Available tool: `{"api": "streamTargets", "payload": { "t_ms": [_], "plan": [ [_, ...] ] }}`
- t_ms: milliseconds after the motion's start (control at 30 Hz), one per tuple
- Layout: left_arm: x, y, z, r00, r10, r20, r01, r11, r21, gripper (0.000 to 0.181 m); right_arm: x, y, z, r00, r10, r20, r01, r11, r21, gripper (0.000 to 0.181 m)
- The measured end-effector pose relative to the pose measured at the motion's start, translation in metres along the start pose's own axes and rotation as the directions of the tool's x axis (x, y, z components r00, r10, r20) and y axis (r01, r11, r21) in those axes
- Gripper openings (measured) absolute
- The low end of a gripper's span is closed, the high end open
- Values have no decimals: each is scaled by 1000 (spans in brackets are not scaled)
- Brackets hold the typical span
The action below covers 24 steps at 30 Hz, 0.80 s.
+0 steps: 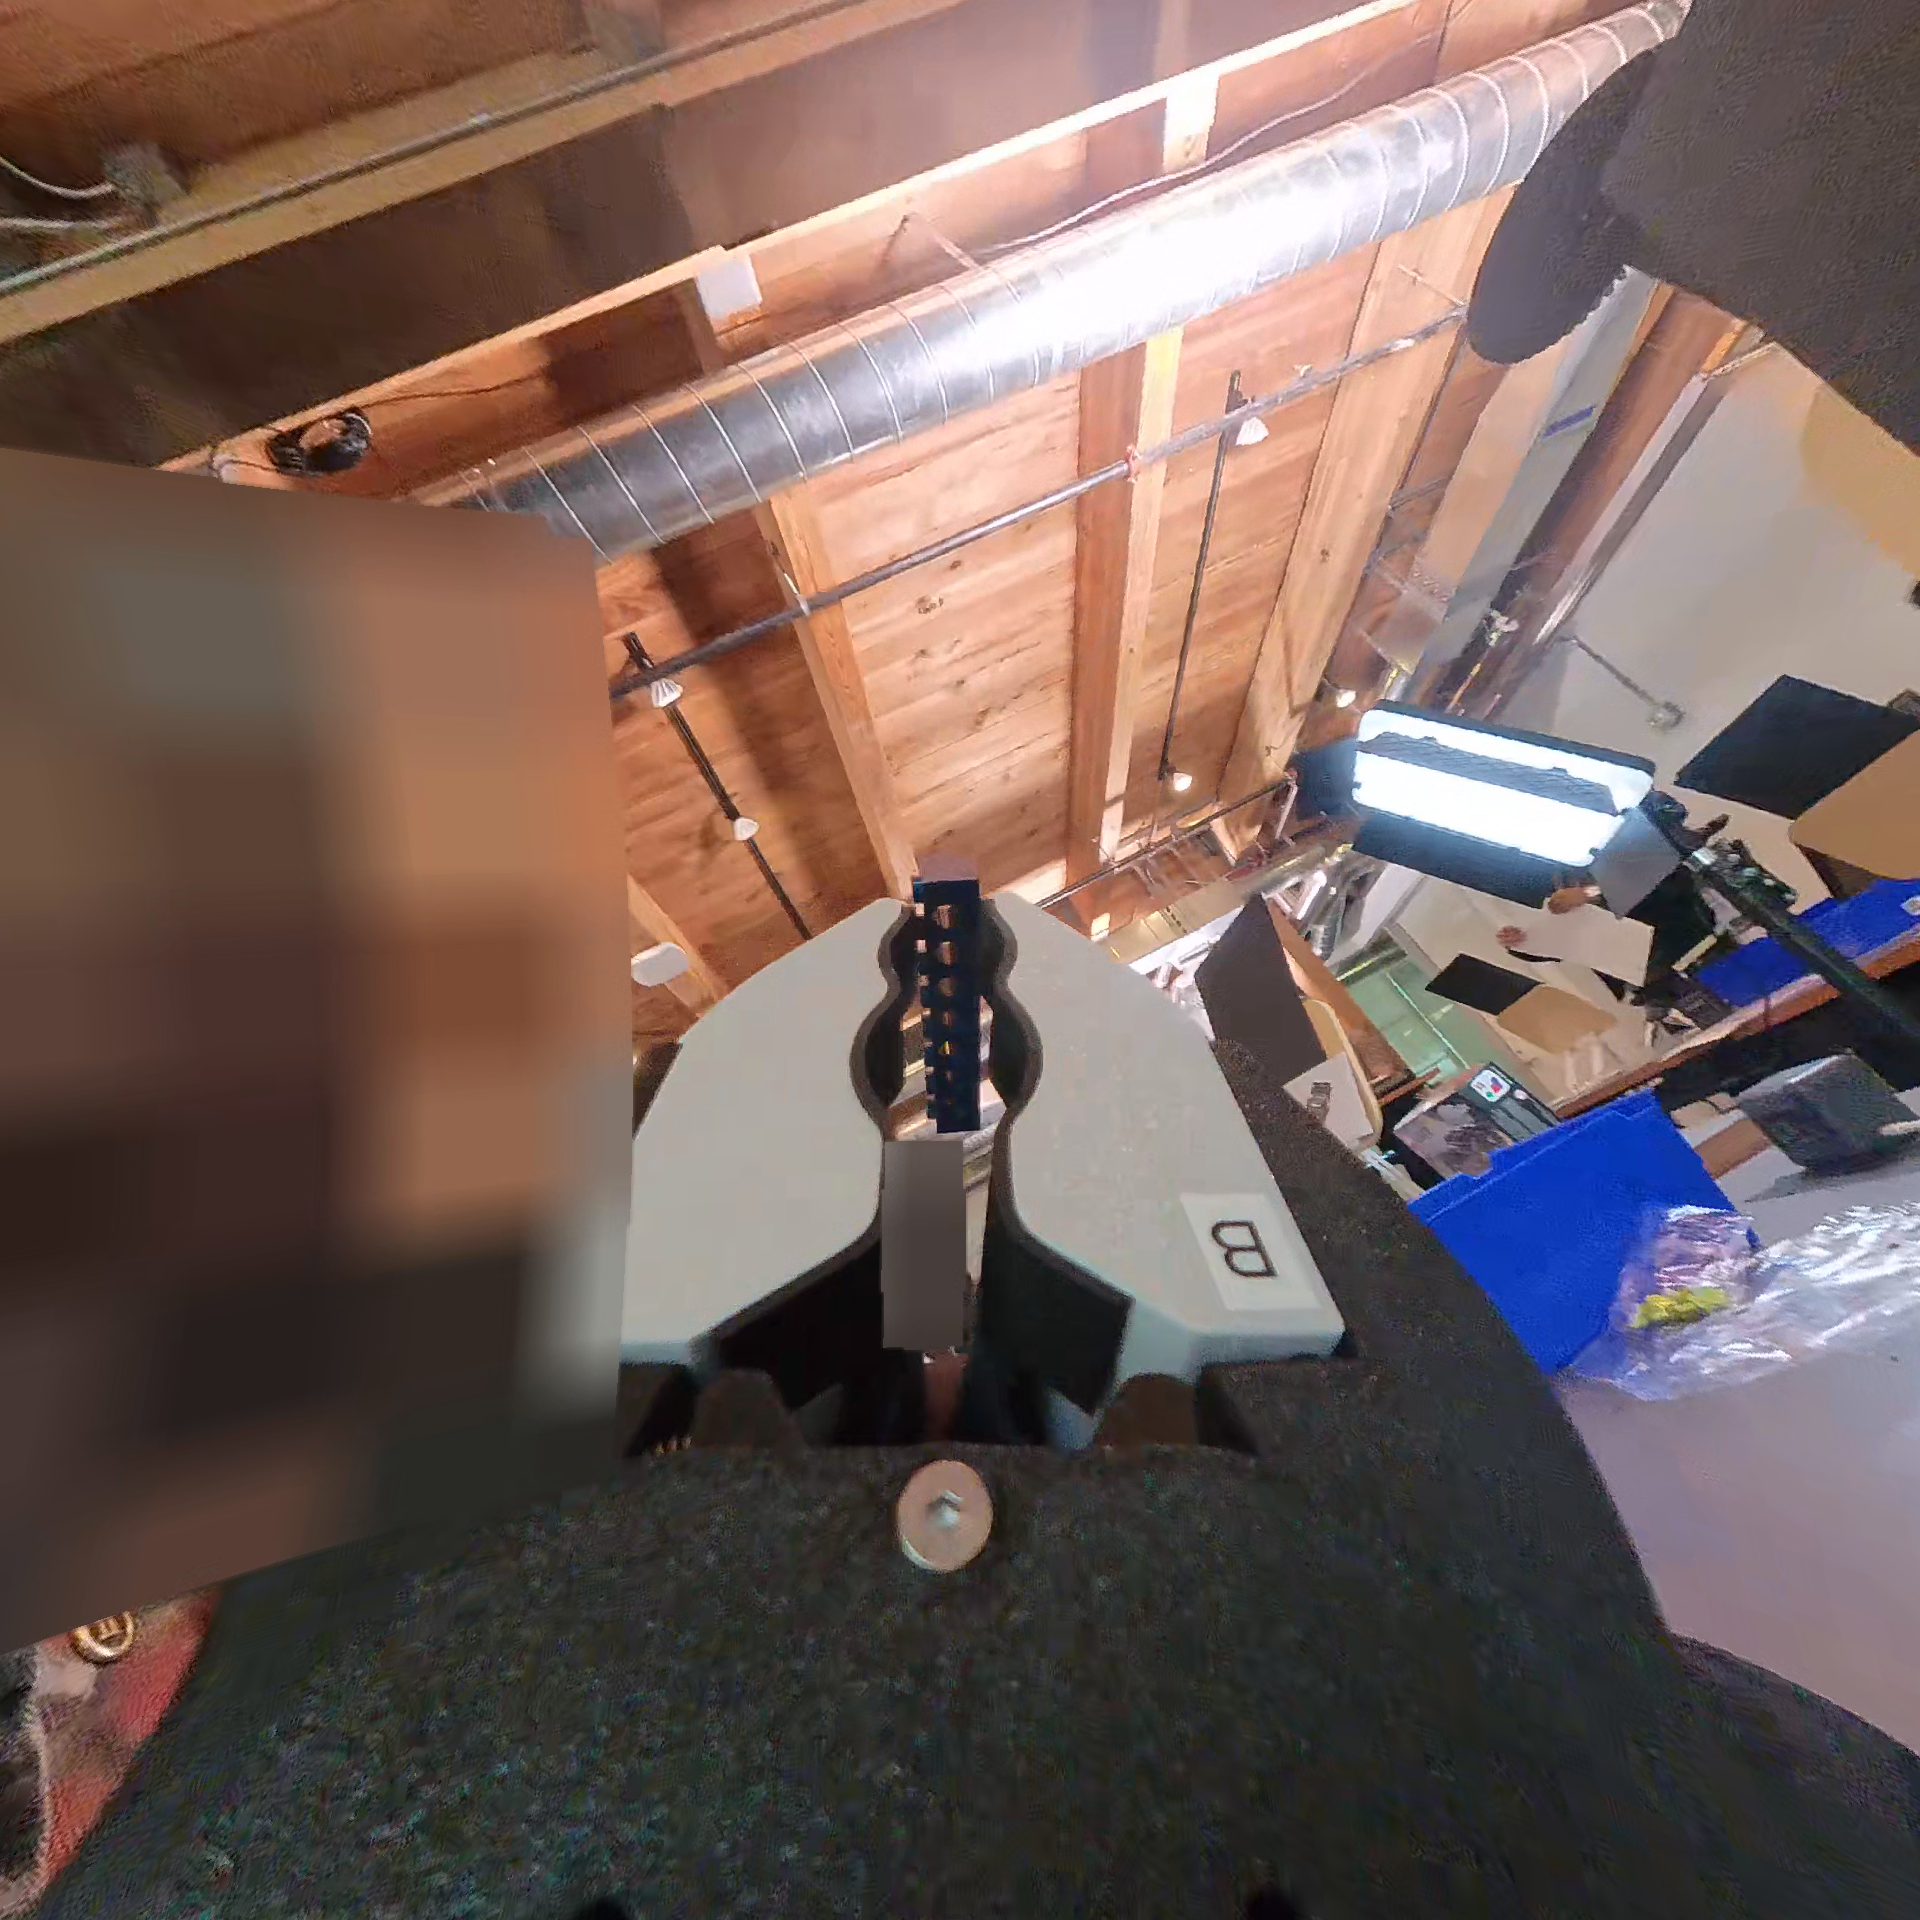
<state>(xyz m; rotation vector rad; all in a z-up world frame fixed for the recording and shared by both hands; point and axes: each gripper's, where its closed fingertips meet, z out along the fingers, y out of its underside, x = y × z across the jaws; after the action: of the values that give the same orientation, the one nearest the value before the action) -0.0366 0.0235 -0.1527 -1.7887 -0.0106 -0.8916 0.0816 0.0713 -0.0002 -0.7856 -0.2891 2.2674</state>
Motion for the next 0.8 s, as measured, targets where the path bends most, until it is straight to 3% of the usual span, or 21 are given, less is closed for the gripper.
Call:
{"api": "streamTargets", "payload": {
  "t_ms": [33,100,133,200,300,400,467,533,700,800],
  "plan": [
    [-2,1,1,999,26,23,-26,1000,-15,65,1,1,-2,1000,-10,-14,10,1000,-3,11],
    [-9,-6,-2,980,153,124,-153,988,-11,86,5,4,-5,998,-18,-58,18,1000,-6,11],
    [-10,-14,-8,941,275,196,-281,960,0,87,7,6,-7,997,-23,-79,22,1000,-11,11],
    [3,-26,-16,836,478,271,-498,867,8,82,14,15,-10,989,-42,-139,36,998,-42,11],
    [24,-30,-17,726,632,273,-652,758,-22,71,20,31,-8,981,-27,-192,16,998,-60,11],
    [78,-48,-19,500,801,329,-863,494,108,46,24,45,-5,972,29,-235,-34,999,-17,11],
    [90,-46,-13,319,872,371,-941,338,13,41,25,56,-1,967,89,-239,-91,996,-1,11],
    [94,-44,-8,203,904,376,-971,236,-43,36,26,64,2,963,134,-232,-139,990,-5,11],
    [95,-47,-10,211,903,374,-972,234,-19,12,26,77,7,960,154,-235,-168,985,-39,11],
    [99,-49,-13,227,902,367,-971,238,14,9,28,82,8,956,172,-238,-188,981,-48,11]
  ]
}}
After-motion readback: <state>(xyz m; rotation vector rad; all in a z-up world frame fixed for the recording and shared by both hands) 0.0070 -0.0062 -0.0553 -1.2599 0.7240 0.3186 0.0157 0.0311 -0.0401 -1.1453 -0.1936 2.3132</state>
